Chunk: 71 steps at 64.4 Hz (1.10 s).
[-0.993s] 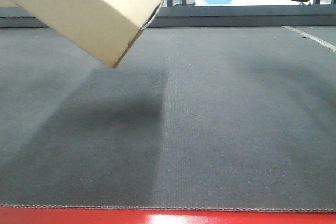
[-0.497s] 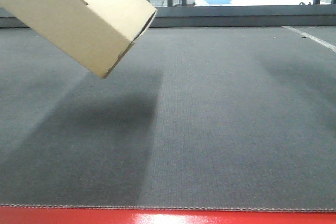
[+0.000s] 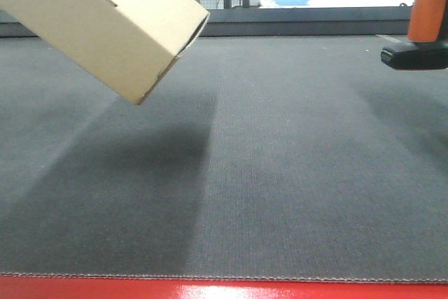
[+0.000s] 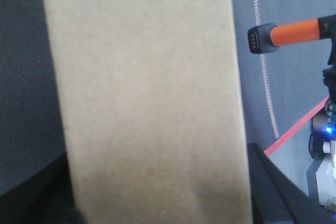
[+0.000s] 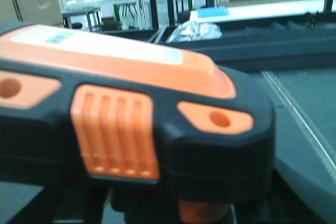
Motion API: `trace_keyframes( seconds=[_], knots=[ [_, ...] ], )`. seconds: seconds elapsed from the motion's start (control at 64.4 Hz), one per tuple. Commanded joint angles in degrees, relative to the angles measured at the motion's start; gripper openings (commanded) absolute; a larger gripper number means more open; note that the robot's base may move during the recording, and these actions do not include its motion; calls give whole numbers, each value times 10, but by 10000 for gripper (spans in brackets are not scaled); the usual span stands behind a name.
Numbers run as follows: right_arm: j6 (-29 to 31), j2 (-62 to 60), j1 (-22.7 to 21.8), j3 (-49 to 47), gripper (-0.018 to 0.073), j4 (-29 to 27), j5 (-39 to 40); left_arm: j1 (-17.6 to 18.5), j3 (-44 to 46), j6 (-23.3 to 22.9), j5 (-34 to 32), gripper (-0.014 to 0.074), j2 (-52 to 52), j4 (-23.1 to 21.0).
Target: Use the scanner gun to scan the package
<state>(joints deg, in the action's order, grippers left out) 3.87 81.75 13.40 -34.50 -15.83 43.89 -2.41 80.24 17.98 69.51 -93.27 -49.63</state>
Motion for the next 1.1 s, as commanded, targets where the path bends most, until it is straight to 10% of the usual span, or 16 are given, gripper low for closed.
trace_keyframes(
  seconds=[0.0, 1.086],
  knots=[
    [-4, 21, -2, -2, -160, 11, 77, 3, 0, -2, 4, -111, 6, -13],
    [-39, 140, -2, -2, -160, 13, 99, 3, 0, -2, -1, -111, 6, 1]
  ],
)
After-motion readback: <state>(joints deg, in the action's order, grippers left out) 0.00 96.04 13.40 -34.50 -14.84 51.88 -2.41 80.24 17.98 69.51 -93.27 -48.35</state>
